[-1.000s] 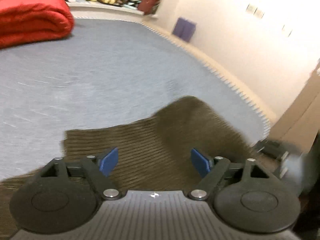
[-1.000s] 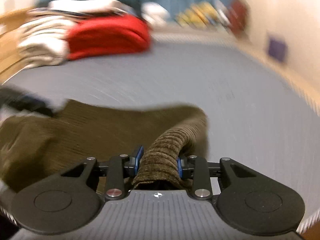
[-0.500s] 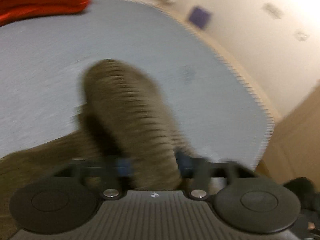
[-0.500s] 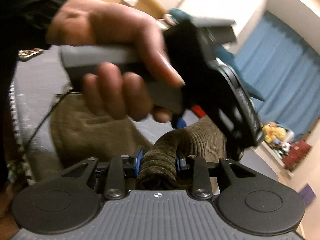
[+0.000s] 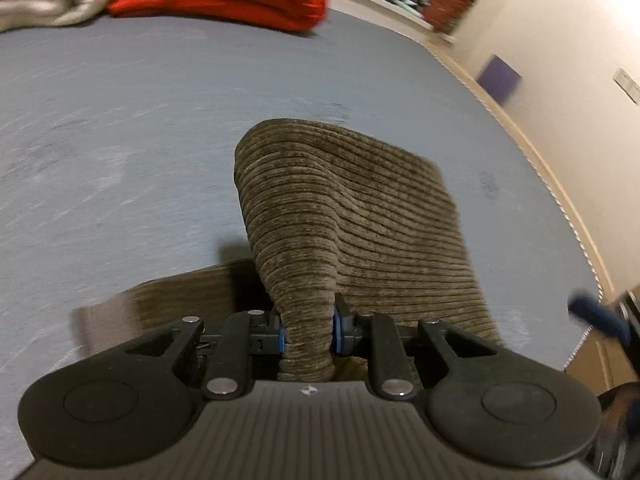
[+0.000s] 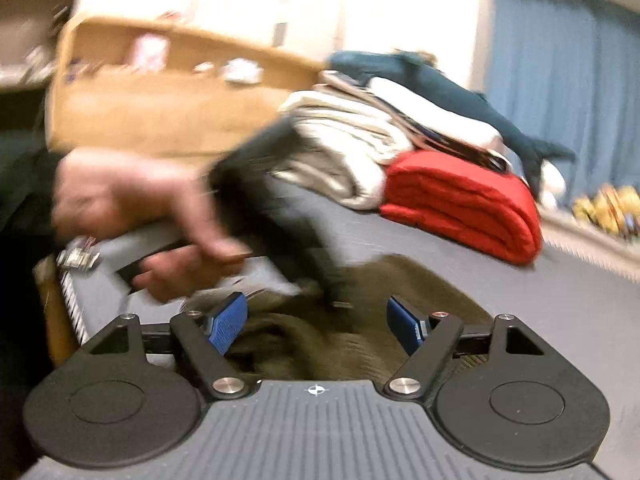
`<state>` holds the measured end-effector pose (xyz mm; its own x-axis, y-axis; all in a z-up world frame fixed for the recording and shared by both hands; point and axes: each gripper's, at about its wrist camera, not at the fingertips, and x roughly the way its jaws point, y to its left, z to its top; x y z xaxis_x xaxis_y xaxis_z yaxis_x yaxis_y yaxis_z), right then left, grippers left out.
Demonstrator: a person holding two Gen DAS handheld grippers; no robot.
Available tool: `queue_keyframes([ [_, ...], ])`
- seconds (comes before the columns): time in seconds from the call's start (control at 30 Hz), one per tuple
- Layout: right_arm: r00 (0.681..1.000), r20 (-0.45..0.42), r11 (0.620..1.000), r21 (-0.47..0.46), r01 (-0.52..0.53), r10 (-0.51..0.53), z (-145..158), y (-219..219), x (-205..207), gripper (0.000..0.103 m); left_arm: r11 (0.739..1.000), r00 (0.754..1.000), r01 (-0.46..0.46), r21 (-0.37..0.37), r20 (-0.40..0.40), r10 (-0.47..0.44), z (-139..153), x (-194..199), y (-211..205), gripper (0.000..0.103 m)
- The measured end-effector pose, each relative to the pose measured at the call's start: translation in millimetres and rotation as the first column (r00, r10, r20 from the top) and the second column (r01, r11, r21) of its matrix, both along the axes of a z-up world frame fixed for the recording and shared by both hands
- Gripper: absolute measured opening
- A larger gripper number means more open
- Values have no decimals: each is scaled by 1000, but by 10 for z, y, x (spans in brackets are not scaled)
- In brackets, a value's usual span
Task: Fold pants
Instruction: 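Grasp the fold edge with the left tool while the right tool lifts its edge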
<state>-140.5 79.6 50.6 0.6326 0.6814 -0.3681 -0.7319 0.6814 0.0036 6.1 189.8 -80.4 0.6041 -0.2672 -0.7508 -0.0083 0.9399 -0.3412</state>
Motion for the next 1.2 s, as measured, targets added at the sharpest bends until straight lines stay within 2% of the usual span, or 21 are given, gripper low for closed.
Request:
queue_keyframes([
  [0.1, 979, -166, 992, 24, 123, -117, -70, -176, 444, 82, 998, 999, -41, 39, -2, 41, 78, -164, 229, 22],
  [0.2, 910, -346, 968, 10, 249, -230, -283, -303, 843, 82, 995, 998, -70, 73, -2, 70, 129, -299, 427, 24],
  [0.27, 850, -456, 955, -3, 296, -265, -455, -290, 1046, 82, 992, 995, -93, 90, -18, 95, 108, -293, 545, 36],
  [0.3, 824, -503, 954, -2, 299, -259, -542, -244, 1144, 83, 987, 992, -118, 108, -27, 122, 95, -309, 595, 47],
  [0.33, 796, -556, 957, 1, 289, -239, -627, -222, 1233, 84, 979, 986, -158, 130, -34, 164, 75, -310, 656, 69],
  [0.37, 775, -593, 962, 5, 274, -218, -713, -158, 1272, 86, 972, 979, -196, 129, -36, 202, 56, -316, 733, 82],
  [0.4, 749, -635, 967, 12, 253, -188, -793, -112, 1331, 89, 971, 973, -222, 90, -42, 226, 38, -373, 808, 96],
  [0.5, 662, -737, 976, 16, 218, -136, -1023, 39, 1487, 90, 965, 964, -244, -100, -131, 230, -187, -290, 951, 98],
  [0.57, 612, -781, 972, 30, 232, -122, -1135, 94, 1523, 90, 965, 961, -230, -129, -185, 205, -357, -168, 942, 98],
  [0.63, 580, -806, 968, 43, 249, -114, -1182, 92, 1508, 87, 965, 957, -228, -133, -212, 197, -515, -78, 932, 100],
  [0.67, 573, -811, 965, 44, 258, -116, -1204, 121, 1520, 84, 959, 956, -232, -161, -219, 194, -582, -40, 939, 100],
  [0.73, 584, -802, 964, 41, 263, -126, -1172, 137, 1528, 68, 950, 956, -232, -208, -228, 183, -677, 15, 950, 100],
  [0.83, 611, -781, 960, 56, 274, -128, -1102, 137, 1483, 52, 960, 964, -209, -185, -207, 170, -666, 83, 871, 99],
  [0.87, 613, -780, 959, 62, 277, -127, -1100, 138, 1499, 49, 962, 964, -208, -178, -202, 171, -668, 97, 844, 98],
  [0.93, 616, -779, 956, 78, 284, -120, -1074, 90, 1484, 42, 967, 968, -199, -159, -184, 169, -623, 104, 769, 91],
  [0.97, 617, -779, 955, 84, 283, -114, -1062, 75, 1488, 41, 969, 970, -197, -151, -173, 171, -609, 117, 730, 88],
  [1.03, 625, -773, 957, 89, 275, -108, -1054, 46, 1517, 38, 966, 969, -217, -142, -151, 195, -580, 129, 674, 73],
  [1.13, 656, -749, 965, 93, 245, -94, -1001, 34, 1567, 36, 976, 977, -201, -81, -85, 194, -444, 90, 514, 60],
  [1.2, 672, -734, 964, 97, 249, -100, -953, -17, 1570, 36, 981, 984, -177, -74, -43, 174, -351, 132, 370, 57],
])
